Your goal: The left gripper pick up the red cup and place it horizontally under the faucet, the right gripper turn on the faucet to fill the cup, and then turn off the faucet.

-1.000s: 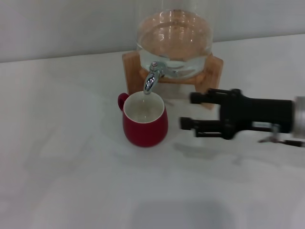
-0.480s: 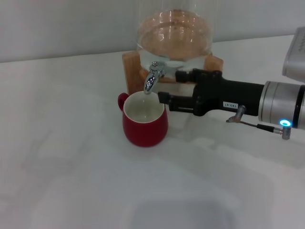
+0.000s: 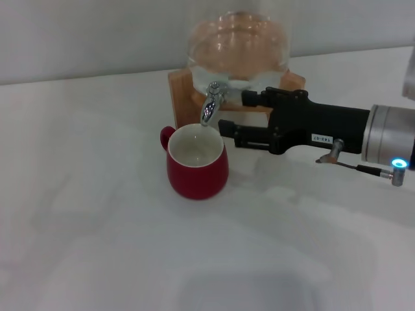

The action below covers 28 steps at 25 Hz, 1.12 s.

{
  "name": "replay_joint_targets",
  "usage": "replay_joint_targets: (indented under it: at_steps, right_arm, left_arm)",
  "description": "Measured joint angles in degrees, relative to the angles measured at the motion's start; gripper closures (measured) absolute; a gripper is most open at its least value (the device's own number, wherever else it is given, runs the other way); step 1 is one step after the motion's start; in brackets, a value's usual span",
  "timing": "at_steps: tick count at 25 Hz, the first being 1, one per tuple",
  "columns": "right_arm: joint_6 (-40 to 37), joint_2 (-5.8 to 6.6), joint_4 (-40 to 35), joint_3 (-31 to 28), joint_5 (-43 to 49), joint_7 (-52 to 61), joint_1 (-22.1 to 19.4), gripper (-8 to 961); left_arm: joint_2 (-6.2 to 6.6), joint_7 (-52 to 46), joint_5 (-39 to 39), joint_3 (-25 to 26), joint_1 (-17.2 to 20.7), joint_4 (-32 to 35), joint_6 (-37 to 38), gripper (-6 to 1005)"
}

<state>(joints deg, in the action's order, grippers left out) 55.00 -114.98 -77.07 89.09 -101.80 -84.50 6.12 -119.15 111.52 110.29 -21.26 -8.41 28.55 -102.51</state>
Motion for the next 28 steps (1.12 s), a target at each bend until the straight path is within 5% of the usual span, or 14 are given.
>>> replay_joint_targets:
  at_steps: [28]
  right_arm:
    - [-1.57, -0.14, 4.63, -1.04, -0.72, -1.52, 1.68, 157]
  left_arm:
    - [-0.12, 1.05, -0.62, -0.01, -0.6, -0.43, 0.57, 109]
